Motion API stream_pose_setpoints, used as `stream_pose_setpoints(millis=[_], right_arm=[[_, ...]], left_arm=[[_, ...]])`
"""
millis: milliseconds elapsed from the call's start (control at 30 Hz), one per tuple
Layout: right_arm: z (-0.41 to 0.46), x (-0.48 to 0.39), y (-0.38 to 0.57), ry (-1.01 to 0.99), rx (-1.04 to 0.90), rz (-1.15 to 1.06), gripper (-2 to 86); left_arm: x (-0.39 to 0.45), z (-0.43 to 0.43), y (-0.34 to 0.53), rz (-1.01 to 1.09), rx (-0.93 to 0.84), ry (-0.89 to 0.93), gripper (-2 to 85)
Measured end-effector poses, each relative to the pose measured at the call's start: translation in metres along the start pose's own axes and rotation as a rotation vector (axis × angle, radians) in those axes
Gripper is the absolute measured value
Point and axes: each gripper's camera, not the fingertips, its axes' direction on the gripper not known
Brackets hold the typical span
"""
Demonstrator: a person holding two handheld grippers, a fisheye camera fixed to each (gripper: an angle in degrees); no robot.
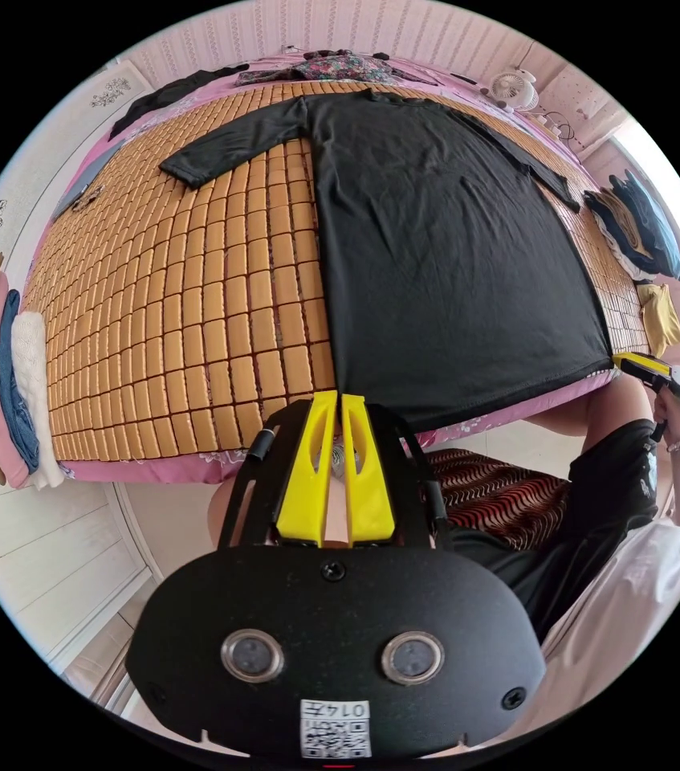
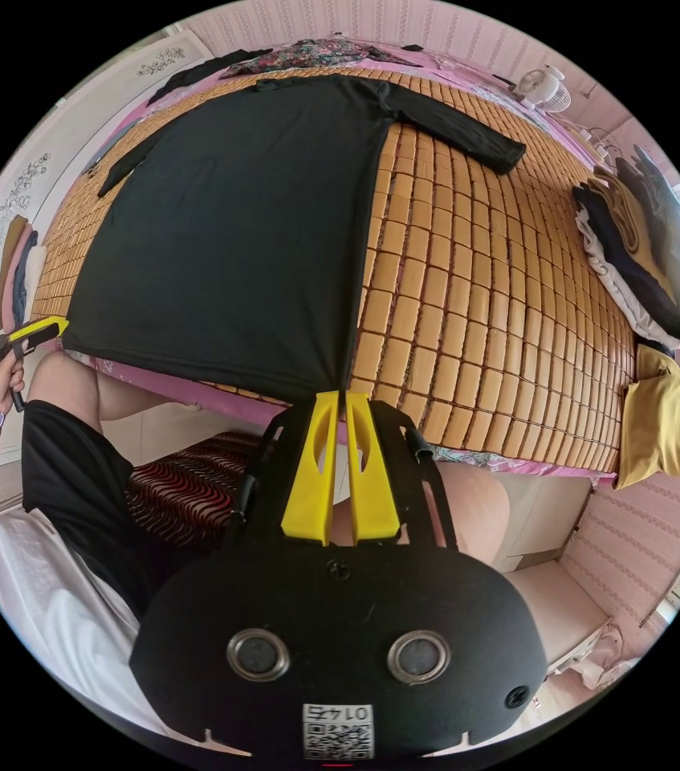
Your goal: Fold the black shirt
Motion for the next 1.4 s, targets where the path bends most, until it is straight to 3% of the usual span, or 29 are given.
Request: stream_pose_setpoints(millis=[233, 500, 700, 767, 867, 1033, 1167, 1400], right_arm=[[0.004, 0.0, 0.007, -0.013, -0.007, 0.0, 3.5], [-0.027, -0.018, -0.013, -0.017, 0.166, -0.106, 4.6], [-0.036, -0.117, -0.117, -0.152, 0.294, -0.42, 4.8], [-0.034, -0.154, -0.15, -0.173, 0.326, -0.509, 4.8], [-0.03, -0.216, -0.2, -0.153, 0.392, -0.632, 4.8], [-0.006, -0.322, -0.273, -0.071, 0.341, -0.85, 5.2], [0.009, -0.371, -0.299, -0.111, 0.294, -0.916, 5.6], [0.03, -0.432, -0.319, -0.136, 0.278, -0.947, 7.5]], left_arm=[[-0.032, -0.004, 0.014, -0.165, 0.023, 0.126, 3.9], [-0.082, -0.039, 0.025, -0.252, 0.263, 0.088, 5.3], [-0.128, -0.034, -0.021, -0.322, 0.434, 0.153, 5.6], [-0.136, -0.032, -0.038, -0.327, 0.474, 0.101, 5.7], [-0.15, -0.026, -0.064, -0.347, 0.507, 0.059, 6.2], [-0.167, -0.009, -0.104, -0.335, 0.486, 0.054, 7.0], [-0.178, 0.011, -0.123, -0.356, 0.412, 0.054, 6.7], [-0.188, 0.032, -0.133, -0.395, 0.449, 0.091, 5.4]])
